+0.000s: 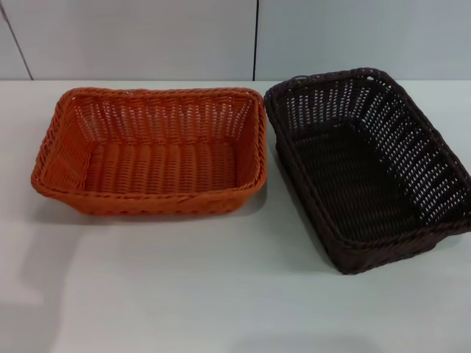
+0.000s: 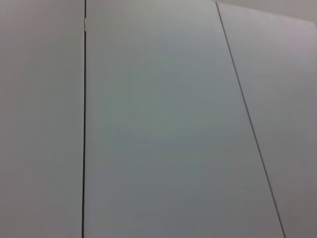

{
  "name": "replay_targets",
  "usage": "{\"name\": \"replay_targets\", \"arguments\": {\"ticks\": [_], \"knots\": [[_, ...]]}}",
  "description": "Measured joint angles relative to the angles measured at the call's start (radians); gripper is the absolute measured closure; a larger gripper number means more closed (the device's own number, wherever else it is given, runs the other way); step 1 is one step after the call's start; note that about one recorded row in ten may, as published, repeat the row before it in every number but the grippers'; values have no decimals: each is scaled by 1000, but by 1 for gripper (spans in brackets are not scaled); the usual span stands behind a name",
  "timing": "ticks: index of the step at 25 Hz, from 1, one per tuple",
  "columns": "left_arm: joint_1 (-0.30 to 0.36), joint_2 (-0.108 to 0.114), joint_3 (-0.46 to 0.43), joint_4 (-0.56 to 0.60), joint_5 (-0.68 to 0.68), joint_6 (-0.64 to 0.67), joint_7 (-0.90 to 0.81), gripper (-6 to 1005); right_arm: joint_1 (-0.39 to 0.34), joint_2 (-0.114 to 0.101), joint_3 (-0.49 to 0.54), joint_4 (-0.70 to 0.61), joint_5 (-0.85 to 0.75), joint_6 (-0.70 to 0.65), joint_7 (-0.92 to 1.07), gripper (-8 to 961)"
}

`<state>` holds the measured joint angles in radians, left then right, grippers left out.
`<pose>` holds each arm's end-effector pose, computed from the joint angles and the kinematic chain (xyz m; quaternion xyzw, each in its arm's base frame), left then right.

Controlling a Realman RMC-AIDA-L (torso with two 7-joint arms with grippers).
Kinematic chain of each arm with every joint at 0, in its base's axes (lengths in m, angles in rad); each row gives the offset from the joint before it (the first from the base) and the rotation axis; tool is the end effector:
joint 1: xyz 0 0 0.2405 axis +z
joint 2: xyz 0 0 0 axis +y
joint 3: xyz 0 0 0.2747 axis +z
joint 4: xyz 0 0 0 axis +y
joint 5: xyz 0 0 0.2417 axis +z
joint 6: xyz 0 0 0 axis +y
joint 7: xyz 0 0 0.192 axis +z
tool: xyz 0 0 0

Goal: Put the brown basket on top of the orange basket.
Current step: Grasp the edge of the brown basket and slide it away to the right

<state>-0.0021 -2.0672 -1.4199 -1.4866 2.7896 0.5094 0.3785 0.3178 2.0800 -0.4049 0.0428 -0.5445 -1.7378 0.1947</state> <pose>-0.1794 0.4158 0.1082 -0.6280 -0.0373 -0.3008 0.7167 0.4076 0.2923 0.0900 -0.4404 0.1456 0.3692 0.8053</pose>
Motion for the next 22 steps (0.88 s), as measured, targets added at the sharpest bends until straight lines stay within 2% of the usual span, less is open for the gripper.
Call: {"name": "replay_targets", "arguments": {"ticks": [1, 2, 3, 5, 6, 7, 8, 9, 10, 11, 15, 19, 21, 22], "knots": [[0, 0, 0, 0, 0, 0, 0, 268, 0, 0, 0, 0, 0, 0, 0, 192], [25, 1, 21, 72, -43, 105, -1, 260, 4, 0, 0, 0, 0, 0, -2, 192], [25, 1, 21, 72, -43, 105, -1, 249, 4, 0, 0, 0, 0, 0, -2, 192], [40, 0, 50, 224, -90, 260, -14, 226, 13, 0, 0, 0, 0, 0, -3, 192], [40, 0, 50, 224, -90, 260, -14, 214, 13, 0, 0, 0, 0, 0, -3, 192], [37, -2, 74, 333, -141, 351, -58, 203, 16, 0, 0, 0, 0, 0, -3, 192], [37, -2, 74, 333, -141, 351, -58, 203, 19, 1, 0, 3, 0, 1, -3, 192], [30, -2, 84, 391, -167, 397, -88, 203, 22, 1, 0, 5, 0, -1, -3, 192], [11, -2, 94, 498, -204, 487, -137, 203, 25, 4, 0, 14, 0, -13, -3, 192], [11, -2, 94, 498, -204, 487, -137, 203, 25, 4, 0, 14, 0, -13, -3, 192], [-32, -2, 93, 699, -249, 634, -230, 203, 28, 6, 5, 63, 0, -98, 1, 192], [-41, -2, 82, 792, -257, 678, -290, 203, 28, 3, -7, 74, -14, -119, 4, 192], [-41, -2, 82, 792, -257, 678, -290, 203, 29, -3, -13, 73, -47, -116, 20, 192], [-50, -2, 82, 844, -269, 714, -298, 203, 32, -7, -16, 59, -88, -105, 48, 192]]}}
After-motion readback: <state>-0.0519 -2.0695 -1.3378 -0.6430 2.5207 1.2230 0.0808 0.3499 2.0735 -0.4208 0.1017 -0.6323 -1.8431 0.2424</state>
